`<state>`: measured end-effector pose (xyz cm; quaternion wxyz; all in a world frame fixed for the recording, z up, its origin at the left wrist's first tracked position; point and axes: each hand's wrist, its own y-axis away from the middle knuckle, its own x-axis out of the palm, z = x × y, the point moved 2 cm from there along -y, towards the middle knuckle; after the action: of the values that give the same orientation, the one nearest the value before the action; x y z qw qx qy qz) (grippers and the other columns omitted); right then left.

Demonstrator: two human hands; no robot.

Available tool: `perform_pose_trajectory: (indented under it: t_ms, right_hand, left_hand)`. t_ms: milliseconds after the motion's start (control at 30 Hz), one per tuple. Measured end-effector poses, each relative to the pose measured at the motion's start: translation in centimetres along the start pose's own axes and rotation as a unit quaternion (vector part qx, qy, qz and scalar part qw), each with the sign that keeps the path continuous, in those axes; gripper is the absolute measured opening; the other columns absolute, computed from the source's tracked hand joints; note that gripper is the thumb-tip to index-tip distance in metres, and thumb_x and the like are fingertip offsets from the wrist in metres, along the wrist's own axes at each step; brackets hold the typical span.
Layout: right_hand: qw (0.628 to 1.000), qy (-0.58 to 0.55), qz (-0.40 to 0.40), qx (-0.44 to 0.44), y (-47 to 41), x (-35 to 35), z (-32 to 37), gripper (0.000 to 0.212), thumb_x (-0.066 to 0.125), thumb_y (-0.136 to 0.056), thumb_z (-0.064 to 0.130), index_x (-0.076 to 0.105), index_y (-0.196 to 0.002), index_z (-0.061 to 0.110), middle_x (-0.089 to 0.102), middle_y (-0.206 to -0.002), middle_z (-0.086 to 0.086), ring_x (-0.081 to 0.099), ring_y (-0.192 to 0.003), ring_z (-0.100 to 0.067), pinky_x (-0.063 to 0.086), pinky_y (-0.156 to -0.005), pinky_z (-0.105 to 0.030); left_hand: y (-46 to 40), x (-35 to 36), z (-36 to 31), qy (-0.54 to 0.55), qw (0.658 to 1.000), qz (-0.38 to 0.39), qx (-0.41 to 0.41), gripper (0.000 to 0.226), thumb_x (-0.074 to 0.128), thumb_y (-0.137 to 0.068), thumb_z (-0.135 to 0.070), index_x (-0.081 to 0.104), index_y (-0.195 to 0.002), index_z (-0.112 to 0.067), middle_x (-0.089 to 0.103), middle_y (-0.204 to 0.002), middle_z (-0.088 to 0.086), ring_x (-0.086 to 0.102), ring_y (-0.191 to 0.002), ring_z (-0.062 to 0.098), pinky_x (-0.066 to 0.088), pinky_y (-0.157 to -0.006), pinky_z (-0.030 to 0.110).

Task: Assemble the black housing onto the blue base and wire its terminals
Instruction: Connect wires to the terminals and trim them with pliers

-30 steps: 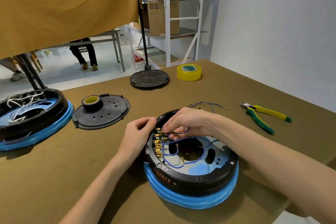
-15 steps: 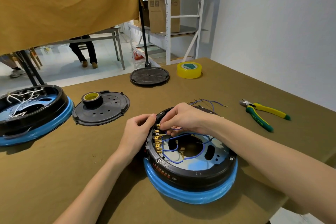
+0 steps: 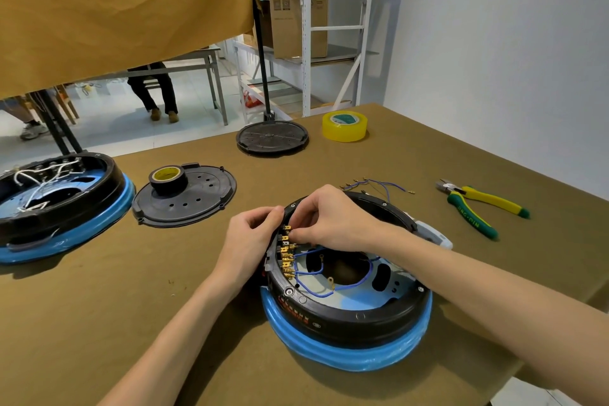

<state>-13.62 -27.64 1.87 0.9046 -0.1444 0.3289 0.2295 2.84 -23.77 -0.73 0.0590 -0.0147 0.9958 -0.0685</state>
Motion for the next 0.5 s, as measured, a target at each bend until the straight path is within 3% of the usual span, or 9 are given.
perform_pose_trajectory:
  t_ms: [233, 333, 500]
  right_hand:
    - [1.0, 0.023, -0.002, 0.01, 0.2, 0.1, 0.0, 0.008, 0.082, -0.085, 0.024, 0.075, -0.089, 0.024, 0.074, -0.082, 0.007, 0.067, -0.073, -0.001, 0.048, -0.066, -0.015]
    - [1.0, -0.001, 0.014, 0.015, 0.7, -0.5, 0.0, 0.015, 0.08, -0.086, 0.021, 0.071, -0.099, 0.023, 0.073, -0.091, 0.005, 0.066, -0.078, -0.003, 0.053, -0.073, -0.021]
    - [0.998, 0.022, 0.053, -0.008, 1.2, -0.8, 0.3, 0.008, 0.08, -0.081, 0.02, 0.078, -0.086, 0.026, 0.075, -0.086, 0.0, 0.066, -0.08, -0.021, 0.056, -0.077, -0.038]
  left_hand:
    - [0.0, 0.0, 0.0, 0.005, 1.0, -0.005, -0.005, 0.028, 0.061, -0.102, -0.027, 0.082, -0.083, -0.031, 0.08, -0.087, -0.002, 0.074, -0.078, 0.006, 0.053, -0.064, 0.014]
    - [0.0, -0.1, 0.0, -0.001, 1.0, -0.004, -0.013, 0.027, 0.061, -0.102, -0.028, 0.082, -0.085, -0.029, 0.08, -0.087, -0.002, 0.073, -0.078, 0.006, 0.053, -0.063, 0.015]
    - [0.0, -0.1, 0.1, -0.012, 1.0, -0.002, -0.015, 0.028, 0.06, -0.102, -0.033, 0.082, -0.084, -0.029, 0.079, -0.086, 0.0, 0.074, -0.079, 0.012, 0.055, -0.068, 0.022]
